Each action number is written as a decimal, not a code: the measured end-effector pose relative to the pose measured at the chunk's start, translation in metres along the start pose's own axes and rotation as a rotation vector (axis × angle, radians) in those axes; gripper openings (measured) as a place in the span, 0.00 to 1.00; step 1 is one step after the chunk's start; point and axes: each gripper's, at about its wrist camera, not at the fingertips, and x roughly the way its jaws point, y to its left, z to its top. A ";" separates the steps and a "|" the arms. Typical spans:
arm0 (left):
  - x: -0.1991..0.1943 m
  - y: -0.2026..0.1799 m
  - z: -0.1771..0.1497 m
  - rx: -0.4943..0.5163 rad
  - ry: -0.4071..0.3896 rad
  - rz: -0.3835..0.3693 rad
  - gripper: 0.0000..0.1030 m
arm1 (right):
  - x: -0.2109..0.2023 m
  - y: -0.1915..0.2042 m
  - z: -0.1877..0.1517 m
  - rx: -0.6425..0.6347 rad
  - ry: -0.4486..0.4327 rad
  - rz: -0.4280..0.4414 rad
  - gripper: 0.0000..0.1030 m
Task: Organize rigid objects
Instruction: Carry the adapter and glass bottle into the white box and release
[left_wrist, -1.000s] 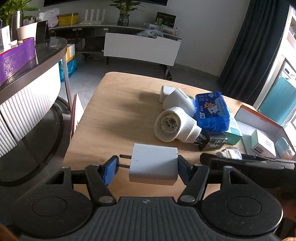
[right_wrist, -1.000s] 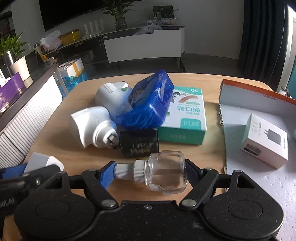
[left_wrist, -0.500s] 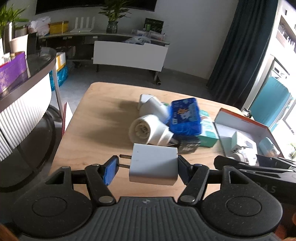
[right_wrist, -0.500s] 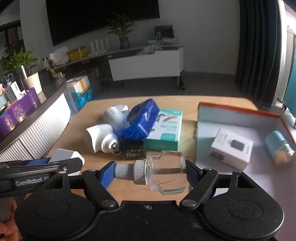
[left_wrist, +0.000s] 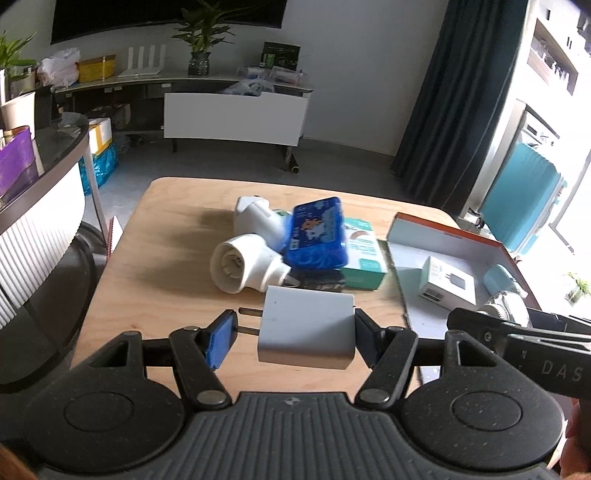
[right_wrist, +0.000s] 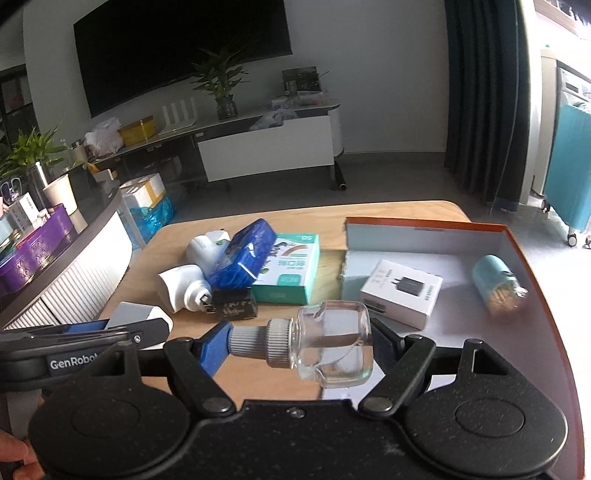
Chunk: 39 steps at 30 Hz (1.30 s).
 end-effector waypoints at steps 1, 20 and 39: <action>-0.001 -0.002 0.000 0.003 -0.001 -0.004 0.65 | -0.002 -0.002 -0.001 0.004 -0.001 -0.002 0.90; -0.002 -0.046 -0.008 0.051 0.019 -0.071 0.65 | -0.032 -0.039 -0.012 0.058 -0.027 -0.057 0.90; 0.011 -0.094 -0.014 0.107 0.053 -0.144 0.65 | -0.056 -0.088 -0.019 0.135 -0.061 -0.146 0.90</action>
